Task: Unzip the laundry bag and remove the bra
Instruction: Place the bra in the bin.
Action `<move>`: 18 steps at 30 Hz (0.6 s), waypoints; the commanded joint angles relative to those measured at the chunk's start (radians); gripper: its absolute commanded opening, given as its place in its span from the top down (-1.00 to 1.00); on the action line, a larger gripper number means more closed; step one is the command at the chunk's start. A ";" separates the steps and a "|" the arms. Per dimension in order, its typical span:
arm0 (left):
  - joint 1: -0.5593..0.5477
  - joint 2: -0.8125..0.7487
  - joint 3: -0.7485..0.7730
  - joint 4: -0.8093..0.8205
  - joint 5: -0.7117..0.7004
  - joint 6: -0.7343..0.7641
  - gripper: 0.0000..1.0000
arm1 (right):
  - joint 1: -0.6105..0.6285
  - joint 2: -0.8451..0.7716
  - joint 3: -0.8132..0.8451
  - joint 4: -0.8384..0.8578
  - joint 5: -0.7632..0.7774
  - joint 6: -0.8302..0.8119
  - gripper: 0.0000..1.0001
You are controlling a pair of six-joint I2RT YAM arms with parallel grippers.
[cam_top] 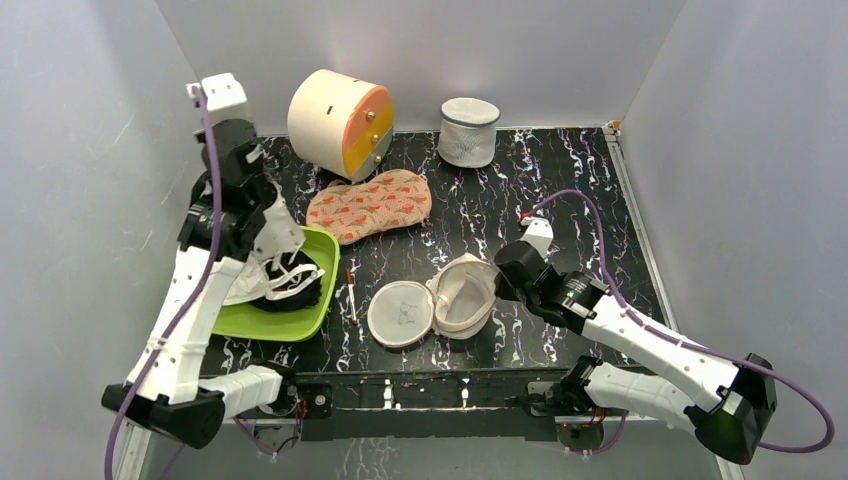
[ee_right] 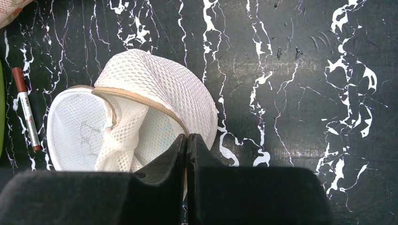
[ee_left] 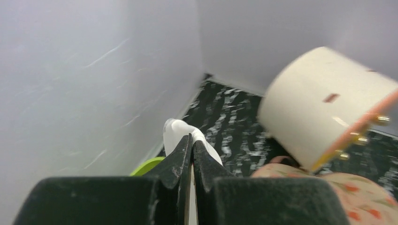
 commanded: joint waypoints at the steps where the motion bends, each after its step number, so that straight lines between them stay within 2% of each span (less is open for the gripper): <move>1: 0.125 -0.053 -0.084 -0.132 -0.094 -0.038 1.00 | -0.001 0.004 0.039 0.035 0.001 -0.014 1.00; 4: 0.188 -0.108 -0.155 -0.132 -0.196 -0.047 1.00 | -0.001 0.005 0.038 0.040 -0.005 -0.031 1.00; 9: 0.268 -0.219 -0.285 0.113 -0.381 0.171 1.00 | -0.001 0.025 0.040 0.047 -0.025 -0.068 1.00; 12: 0.317 -0.274 -0.308 0.076 -0.388 0.152 1.00 | -0.001 0.045 0.036 0.052 -0.035 -0.075 1.00; 15: 0.318 -0.327 -0.411 0.306 -0.439 0.340 1.00 | -0.002 0.053 0.026 0.075 -0.055 -0.078 1.00; 18: 0.319 -0.350 -0.492 0.415 -0.456 0.422 1.00 | -0.001 0.051 0.022 0.082 -0.070 -0.076 1.00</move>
